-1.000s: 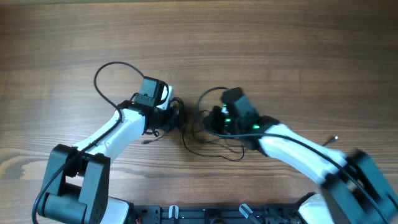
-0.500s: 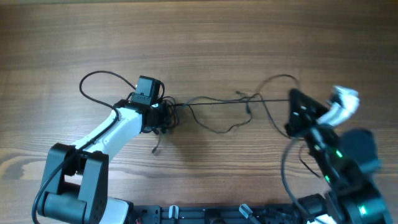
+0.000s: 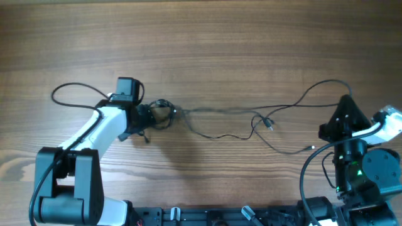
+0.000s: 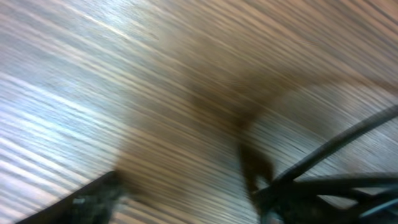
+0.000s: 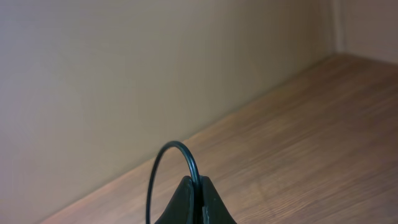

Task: Untangle cables
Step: 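Pull the right gripper far right to stretch one cable out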

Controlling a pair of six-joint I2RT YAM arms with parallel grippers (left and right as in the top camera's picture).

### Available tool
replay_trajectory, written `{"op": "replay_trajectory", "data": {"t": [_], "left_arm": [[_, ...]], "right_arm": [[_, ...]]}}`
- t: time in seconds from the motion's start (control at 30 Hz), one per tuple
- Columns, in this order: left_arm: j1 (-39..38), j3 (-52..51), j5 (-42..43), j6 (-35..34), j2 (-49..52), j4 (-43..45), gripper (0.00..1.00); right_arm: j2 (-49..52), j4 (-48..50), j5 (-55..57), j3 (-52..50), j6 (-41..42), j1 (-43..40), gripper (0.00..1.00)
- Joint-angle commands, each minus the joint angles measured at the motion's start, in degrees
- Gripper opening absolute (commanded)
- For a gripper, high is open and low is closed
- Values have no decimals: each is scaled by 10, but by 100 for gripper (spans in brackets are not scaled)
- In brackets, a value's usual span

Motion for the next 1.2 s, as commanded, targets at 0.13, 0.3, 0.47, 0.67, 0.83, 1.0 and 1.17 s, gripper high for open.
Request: {"op": "replay_trajectory", "data": {"t": [0.13,0.3,0.47,0.67,0.83,1.0,1.17], "left_arm": [[19,-5,23,-10,8,-7,100],[19,-5,31,-46,8,-14,100],[20,-5,31,-100,8,-18,100],[20,-5,31,-141,8,-17,100],[19,-5,31,-141,8,-17,100],[19,-5,31,-141,8,-18,100],[19,-5,31,-141,8,-17,100]], "right_arm": [[-9,-12,103,19,-6,-3,5],[-9,-48,199,19,64,-3,4],[-7,7,316,19,65,-3,4],[44,281,329,19,-146,-3,5],[144,362,310,25,-250,-3,4],[290,430,308,53,-343,-26,4],[424,440,334,169,-474,-98,4]]}}
